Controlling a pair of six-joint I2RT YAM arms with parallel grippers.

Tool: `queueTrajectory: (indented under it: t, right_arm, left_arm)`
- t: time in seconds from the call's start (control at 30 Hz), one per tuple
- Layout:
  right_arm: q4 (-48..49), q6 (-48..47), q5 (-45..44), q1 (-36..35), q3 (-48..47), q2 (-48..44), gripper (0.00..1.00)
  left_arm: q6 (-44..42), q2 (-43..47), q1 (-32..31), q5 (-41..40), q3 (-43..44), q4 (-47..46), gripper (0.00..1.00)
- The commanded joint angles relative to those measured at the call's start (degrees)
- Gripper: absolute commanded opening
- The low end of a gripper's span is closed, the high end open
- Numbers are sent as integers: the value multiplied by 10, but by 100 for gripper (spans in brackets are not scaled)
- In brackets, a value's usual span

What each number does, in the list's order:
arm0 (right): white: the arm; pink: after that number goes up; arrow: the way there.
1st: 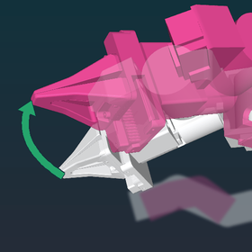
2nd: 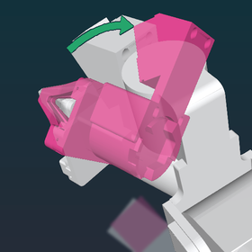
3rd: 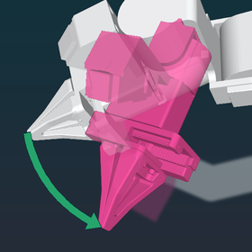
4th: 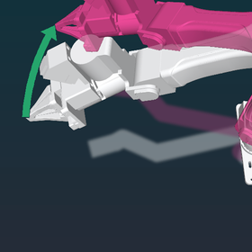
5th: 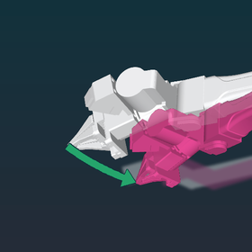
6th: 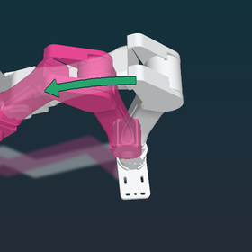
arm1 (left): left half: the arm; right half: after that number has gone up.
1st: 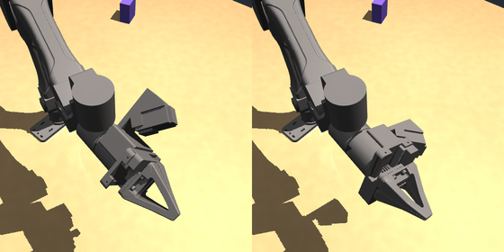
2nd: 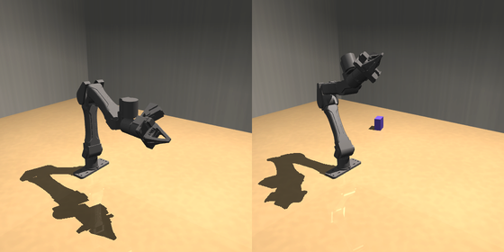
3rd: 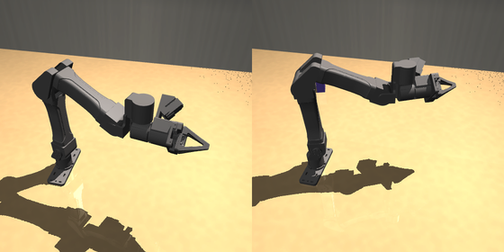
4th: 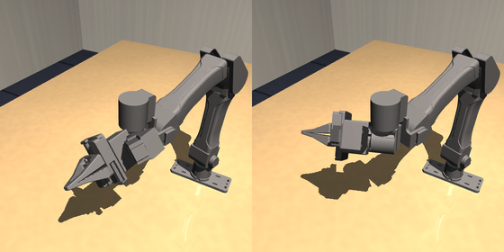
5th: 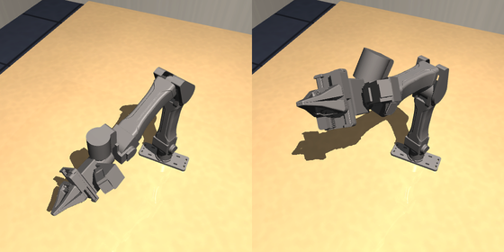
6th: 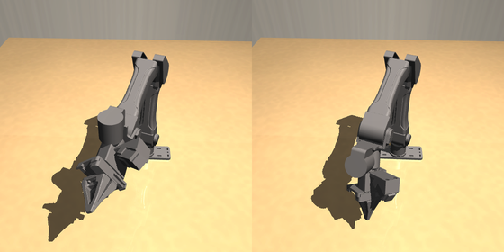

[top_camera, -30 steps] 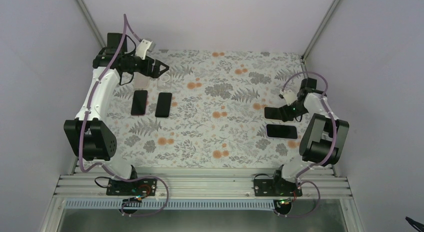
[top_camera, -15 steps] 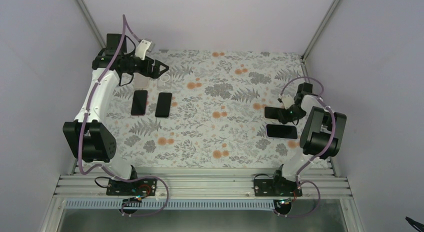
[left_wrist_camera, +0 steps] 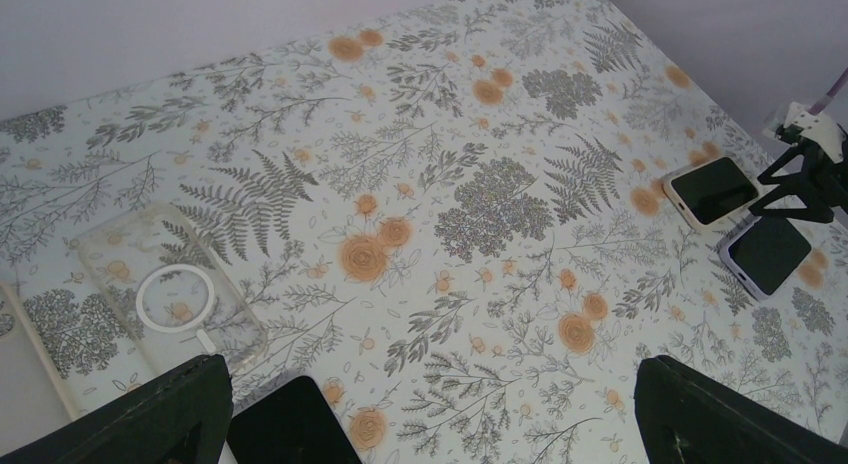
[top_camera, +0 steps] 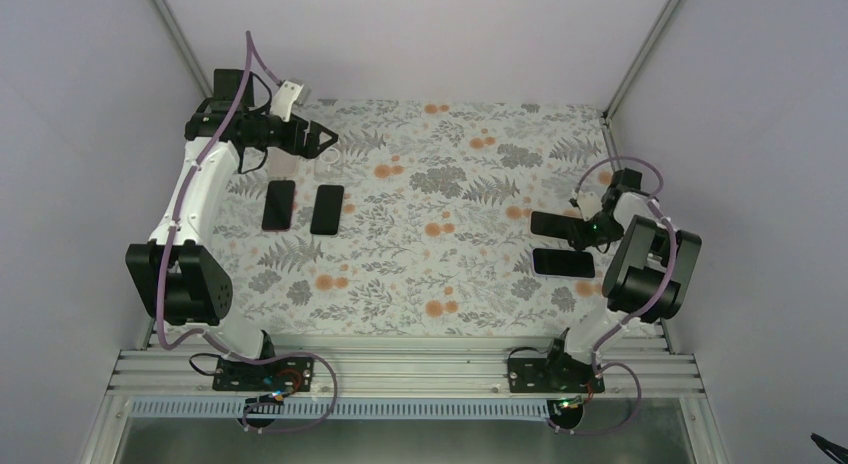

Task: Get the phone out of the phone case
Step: Move the phone to the center of the board.

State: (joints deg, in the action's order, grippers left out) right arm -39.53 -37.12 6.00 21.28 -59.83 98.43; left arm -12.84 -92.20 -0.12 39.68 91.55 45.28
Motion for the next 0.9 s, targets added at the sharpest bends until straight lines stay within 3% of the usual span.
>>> queueTrajectory:
  t: [0.0,0.2,0.6,0.87]
  right_arm:
    - [-1,-15,-31,19,15,-27,63]
    - [7,-21,-26,34,18,7,61]
    - [13,-22,2,30,-61,109,28]
    - [18,-16,36,-31,-102,140,34]
  left_arm:
    - [1,7,1,12,7,-7,100]
    - [1,13,1,15,3,-9,100]
    - [4,13,1,16,7,-9,100]
    - [5,5,1,19,12,-8,100]
